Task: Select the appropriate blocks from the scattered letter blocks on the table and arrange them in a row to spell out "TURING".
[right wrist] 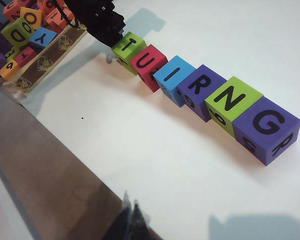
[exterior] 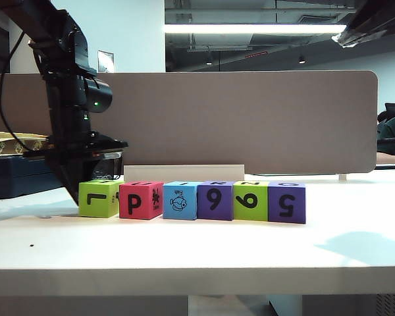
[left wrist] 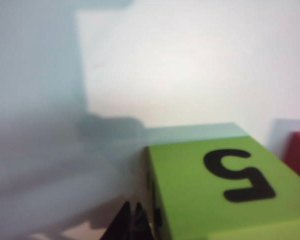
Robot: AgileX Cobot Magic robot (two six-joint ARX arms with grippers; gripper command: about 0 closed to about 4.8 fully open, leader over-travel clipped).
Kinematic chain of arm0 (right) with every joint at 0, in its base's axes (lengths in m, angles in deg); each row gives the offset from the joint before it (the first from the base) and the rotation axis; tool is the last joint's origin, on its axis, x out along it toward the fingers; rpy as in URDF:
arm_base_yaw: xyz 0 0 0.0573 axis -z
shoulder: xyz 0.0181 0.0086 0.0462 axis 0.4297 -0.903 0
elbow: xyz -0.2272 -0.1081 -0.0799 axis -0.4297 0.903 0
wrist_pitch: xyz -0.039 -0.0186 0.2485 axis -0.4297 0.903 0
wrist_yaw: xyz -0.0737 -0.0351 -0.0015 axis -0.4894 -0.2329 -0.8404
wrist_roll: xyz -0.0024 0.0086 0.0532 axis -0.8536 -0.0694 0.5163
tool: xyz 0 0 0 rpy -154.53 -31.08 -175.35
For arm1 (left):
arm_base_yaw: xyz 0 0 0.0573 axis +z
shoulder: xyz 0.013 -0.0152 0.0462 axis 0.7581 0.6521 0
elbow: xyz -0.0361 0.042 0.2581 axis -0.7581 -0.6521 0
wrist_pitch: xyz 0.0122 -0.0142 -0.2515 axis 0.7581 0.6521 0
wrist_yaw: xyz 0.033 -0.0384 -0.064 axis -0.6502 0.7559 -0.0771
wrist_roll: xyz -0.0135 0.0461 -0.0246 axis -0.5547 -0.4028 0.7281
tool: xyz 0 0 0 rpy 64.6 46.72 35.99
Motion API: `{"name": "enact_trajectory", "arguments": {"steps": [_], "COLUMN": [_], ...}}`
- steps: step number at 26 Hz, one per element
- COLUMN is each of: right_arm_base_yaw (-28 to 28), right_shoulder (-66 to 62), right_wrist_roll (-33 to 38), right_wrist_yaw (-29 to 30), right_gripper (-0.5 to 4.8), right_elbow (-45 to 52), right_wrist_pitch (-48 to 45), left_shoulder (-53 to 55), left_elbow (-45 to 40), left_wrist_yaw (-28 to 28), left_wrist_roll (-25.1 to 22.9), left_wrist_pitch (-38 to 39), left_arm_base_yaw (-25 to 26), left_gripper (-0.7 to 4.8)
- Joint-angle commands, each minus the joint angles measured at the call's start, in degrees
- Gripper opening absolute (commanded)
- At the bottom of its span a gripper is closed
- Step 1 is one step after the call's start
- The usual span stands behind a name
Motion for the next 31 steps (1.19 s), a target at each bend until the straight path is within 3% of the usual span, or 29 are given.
{"name": "enact_trajectory", "arguments": {"steps": [1,14,19,31], "right_arm_base_yaw": [0.0,0.0,0.0,0.0], "right_shoulder": [0.1,0.1,0.1,0.1], "right_wrist_roll": [-0.2,-0.2,-0.2,-0.2], "right_wrist_yaw": [0.1,0.1,0.1,0.0], "right_gripper": [-0.01,-0.01,-0.01,-0.01], "right_elbow": [-0.4,-0.3,-0.3,-0.3], "right_wrist_pitch": [-0.8,-0.5,-0.5,-0.4], "left_shoulder": [-0.3,-0.3,-0.3,-0.3], "left_elbow": [0.0,0.0,0.0,0.0], "left_wrist_yaw": [2.6,7.1,7.5,12.5], "left_wrist_roll": [-0.6,1.2,3.3,3.5], "left_wrist_pitch": [-0.8,-0.5,0.5,3.1], "left_arm_base_yaw": [-0.6,-5.1,-5.4,-7.1], "left_gripper": [-0.06,-0.06,-0.06,-0.06]}}
